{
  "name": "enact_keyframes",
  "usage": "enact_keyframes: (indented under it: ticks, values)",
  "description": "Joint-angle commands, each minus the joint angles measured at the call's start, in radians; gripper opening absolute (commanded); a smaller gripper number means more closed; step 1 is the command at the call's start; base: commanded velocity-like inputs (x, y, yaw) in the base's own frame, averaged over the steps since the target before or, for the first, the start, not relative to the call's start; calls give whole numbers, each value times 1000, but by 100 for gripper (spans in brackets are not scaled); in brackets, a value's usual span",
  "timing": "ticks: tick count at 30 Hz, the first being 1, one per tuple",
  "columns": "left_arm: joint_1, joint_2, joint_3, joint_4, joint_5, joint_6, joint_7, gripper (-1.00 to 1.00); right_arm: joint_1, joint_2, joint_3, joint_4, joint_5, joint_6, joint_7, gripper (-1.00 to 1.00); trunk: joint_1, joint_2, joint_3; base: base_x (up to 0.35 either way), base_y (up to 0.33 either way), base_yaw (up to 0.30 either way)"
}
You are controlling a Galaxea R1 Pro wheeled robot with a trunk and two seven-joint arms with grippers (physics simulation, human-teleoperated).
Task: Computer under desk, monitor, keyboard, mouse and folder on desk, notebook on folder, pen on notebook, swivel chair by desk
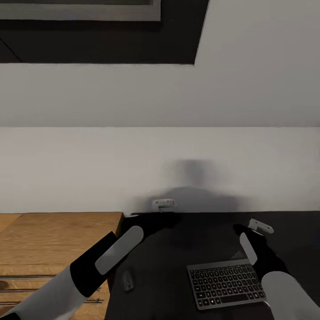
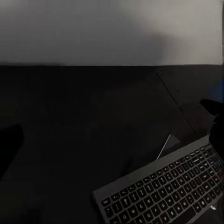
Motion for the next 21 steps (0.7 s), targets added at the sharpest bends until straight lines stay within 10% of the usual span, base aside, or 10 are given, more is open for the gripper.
enact_keyframes:
  ticks: [1,21]
  values:
    - [-2,1,-2,-1,9,-4,9,100,-1,0,1,-2,-8,3,-5,100,0,-1,-1,59,-310,0]
    - [-2,2,4,-2,8,-18,9,100,0,5,3,0,-6,4,-4,100,0,-1,-1,10,-166,0]
